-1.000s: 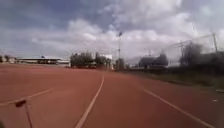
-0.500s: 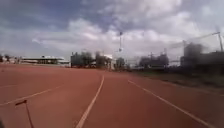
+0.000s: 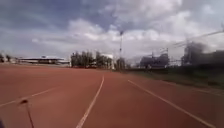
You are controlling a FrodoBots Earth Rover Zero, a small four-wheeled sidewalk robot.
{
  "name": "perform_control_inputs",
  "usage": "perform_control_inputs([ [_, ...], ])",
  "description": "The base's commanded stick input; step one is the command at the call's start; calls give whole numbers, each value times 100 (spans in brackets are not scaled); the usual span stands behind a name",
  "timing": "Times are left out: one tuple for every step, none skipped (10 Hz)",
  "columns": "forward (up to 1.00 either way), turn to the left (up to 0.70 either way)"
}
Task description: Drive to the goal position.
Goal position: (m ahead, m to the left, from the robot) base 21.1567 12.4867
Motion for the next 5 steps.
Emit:
perform_control_inputs([
  [70,0],
  [70,0],
  [70,0],
  [70,0],
  [70,0],
])
